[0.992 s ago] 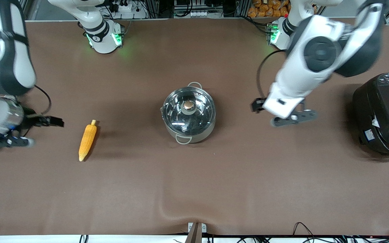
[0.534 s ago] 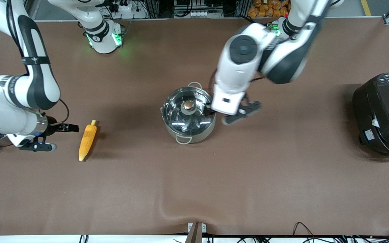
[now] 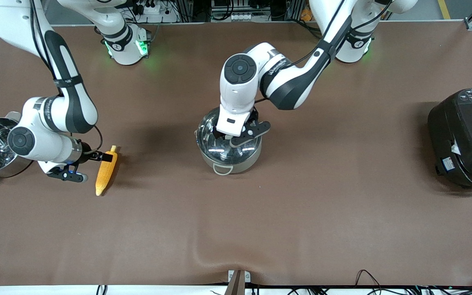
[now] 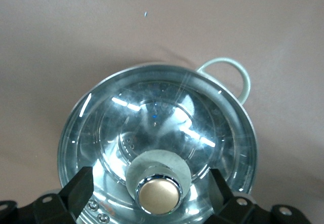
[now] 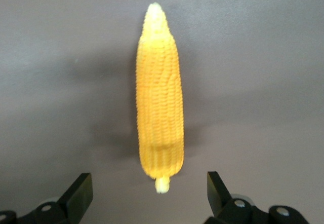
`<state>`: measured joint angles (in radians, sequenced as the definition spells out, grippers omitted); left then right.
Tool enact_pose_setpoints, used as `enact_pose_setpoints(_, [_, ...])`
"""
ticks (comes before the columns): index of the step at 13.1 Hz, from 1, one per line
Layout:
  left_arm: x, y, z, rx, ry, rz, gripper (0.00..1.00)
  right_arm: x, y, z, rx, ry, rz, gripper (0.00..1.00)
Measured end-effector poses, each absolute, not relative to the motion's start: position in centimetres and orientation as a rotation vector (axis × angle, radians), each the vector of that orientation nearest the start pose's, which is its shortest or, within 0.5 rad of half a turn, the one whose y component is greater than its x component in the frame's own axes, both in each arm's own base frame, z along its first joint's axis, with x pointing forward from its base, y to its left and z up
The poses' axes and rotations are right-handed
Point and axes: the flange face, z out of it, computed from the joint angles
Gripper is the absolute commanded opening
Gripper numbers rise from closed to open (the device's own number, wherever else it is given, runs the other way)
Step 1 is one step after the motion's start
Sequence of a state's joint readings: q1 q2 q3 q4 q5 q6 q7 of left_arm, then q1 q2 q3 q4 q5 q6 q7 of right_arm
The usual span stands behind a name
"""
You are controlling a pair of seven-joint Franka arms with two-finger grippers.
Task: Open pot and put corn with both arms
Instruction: 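Grasp the lid knob with the left gripper while the right gripper grasps the corn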
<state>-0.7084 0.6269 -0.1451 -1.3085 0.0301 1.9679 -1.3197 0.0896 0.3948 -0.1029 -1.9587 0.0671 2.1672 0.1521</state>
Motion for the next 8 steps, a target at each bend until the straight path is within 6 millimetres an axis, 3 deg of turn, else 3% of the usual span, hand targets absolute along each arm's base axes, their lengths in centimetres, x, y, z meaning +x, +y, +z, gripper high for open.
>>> enact_pose_setpoints(4, [48.2,-55.3,35.3,-3.090,-0.722,0.083,1.00,59.9,-1.5,22.2,-3.122,0.347,0.262,1.00])
enact_pose_setpoints(8, [47.5,-56.0,34.8,-3.085,-0.711,0.081,0.85,59.8,-1.2,19.2,-3.130,0.340,0.264,1.00])
